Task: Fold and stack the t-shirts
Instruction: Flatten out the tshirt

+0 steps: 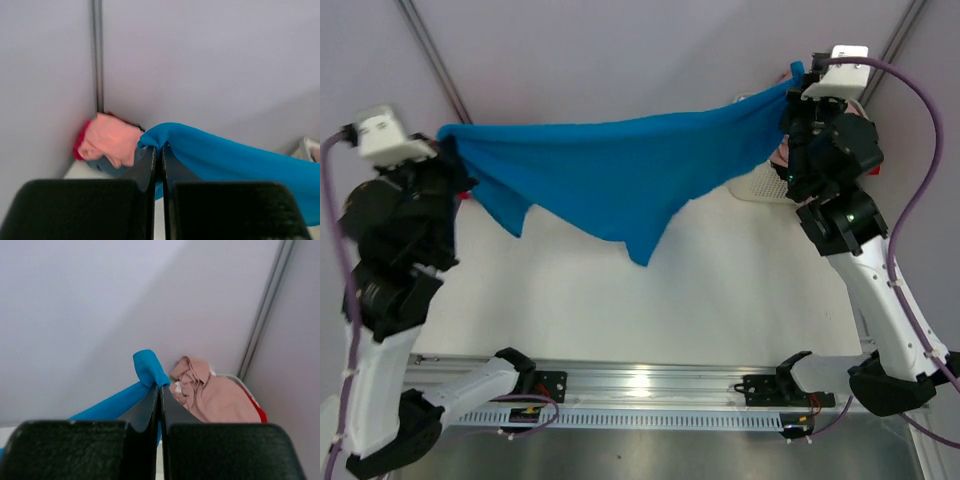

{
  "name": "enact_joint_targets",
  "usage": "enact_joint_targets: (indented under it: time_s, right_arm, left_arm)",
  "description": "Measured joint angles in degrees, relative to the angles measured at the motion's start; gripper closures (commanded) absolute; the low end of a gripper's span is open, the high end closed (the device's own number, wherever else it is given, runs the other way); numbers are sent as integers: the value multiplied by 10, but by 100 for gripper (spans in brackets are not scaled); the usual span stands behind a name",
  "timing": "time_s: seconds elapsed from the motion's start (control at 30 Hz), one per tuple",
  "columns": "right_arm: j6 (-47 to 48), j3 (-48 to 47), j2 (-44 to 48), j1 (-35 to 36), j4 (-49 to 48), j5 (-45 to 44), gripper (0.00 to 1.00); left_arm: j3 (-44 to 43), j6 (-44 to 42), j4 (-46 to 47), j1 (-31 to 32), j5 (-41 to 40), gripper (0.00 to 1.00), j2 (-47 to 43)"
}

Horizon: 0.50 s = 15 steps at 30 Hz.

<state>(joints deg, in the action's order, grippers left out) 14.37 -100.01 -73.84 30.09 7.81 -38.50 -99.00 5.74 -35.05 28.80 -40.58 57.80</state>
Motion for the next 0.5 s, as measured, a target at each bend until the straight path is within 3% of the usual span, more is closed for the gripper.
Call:
enact_joint_targets:
  time_s: [0.2, 0.37, 0.5]
  right_arm:
    - [59, -1, 72, 23, -3, 76, 100]
    - [62, -22, 127, 25, 7, 106, 100]
    - [57, 14, 161, 25, 9, 92, 100]
  left_arm:
    - [22, -78, 83, 0, -15, 100, -114]
    - [31, -62, 52, 0, 8, 100, -133]
    - [87, -33, 6, 0, 23, 99, -139]
